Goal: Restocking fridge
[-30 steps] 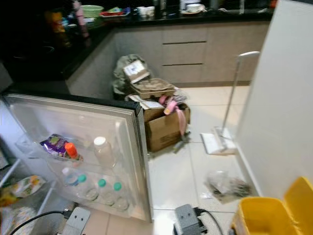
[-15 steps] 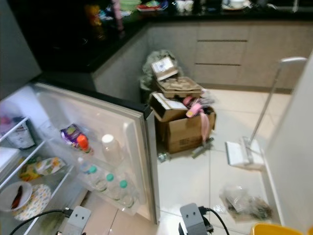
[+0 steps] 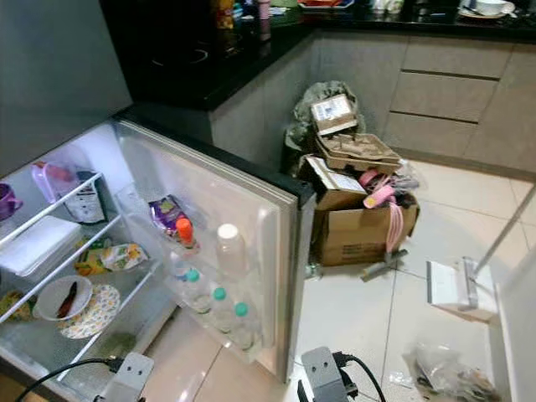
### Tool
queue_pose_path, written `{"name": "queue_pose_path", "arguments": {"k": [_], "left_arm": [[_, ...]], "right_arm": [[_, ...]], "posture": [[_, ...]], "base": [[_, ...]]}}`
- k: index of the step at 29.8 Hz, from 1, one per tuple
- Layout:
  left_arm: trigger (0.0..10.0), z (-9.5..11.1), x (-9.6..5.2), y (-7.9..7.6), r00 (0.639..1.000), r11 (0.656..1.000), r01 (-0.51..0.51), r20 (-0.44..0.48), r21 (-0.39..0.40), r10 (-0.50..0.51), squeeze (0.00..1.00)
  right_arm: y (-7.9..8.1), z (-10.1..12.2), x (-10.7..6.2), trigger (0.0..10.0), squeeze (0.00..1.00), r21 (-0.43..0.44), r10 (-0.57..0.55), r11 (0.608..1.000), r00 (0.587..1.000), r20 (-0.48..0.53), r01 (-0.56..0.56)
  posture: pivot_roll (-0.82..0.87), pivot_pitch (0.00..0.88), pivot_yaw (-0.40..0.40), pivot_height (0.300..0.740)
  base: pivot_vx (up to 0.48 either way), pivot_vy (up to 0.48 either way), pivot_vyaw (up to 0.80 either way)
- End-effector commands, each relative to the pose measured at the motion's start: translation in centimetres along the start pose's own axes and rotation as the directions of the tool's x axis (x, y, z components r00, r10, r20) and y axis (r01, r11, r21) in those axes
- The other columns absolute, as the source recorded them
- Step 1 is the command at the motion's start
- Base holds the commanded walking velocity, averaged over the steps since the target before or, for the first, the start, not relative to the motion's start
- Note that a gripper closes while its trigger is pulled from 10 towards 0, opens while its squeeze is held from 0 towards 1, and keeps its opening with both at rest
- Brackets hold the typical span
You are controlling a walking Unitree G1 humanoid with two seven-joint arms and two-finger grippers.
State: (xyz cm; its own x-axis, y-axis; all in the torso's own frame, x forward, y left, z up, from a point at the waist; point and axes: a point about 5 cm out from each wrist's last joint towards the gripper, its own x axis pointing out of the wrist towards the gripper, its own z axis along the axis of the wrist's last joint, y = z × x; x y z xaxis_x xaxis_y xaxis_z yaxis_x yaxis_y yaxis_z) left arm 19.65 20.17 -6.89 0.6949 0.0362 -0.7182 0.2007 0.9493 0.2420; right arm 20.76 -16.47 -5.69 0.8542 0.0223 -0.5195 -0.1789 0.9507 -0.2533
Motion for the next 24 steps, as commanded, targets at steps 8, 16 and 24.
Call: {"name": "queue_pose_path", "arguments": {"k": [8, 16, 24], "left_arm": [[10.0, -0.42, -0.07, 0.18, 1.000, 1.000, -0.003, -0.024, 0.015, 0.004, 0.00], [10.0, -0.09, 0.00, -0.09, 1.000, 1.000, 0.014, -0.007, 0.015, -0.014, 0.00], [10.0, 0.30, 0.05, -0.50, 0.999, 0.999, 0.032, 0.016, 0.004, -0.032, 0.00]], "right_arm": [[0.26, -0.33, -0.15, 10.0, 0.00, 0.001, 0.003, 1.000, 1.000, -0.017, -0.003], [0.09, -0.53, -0.19, 10.0, 0.00, 0.016, -0.011, 1.000, 0.999, -0.031, 0.011], [0.01, -0.53, -0.16, 10.0, 0.00, 0.019, -0.012, 1.000, 0.999, -0.032, 0.012]], "posture": [[-0.14, 0.058, 0.040, 0.740], [-0.14, 0.058, 0.041, 0.740], [-0.14, 0.057, 0.040, 0.740]], "base": [[0.277, -0.333, 0.45], [0.182, -0.214, 0.16], [0.000, 0.000, 0.00]]}}
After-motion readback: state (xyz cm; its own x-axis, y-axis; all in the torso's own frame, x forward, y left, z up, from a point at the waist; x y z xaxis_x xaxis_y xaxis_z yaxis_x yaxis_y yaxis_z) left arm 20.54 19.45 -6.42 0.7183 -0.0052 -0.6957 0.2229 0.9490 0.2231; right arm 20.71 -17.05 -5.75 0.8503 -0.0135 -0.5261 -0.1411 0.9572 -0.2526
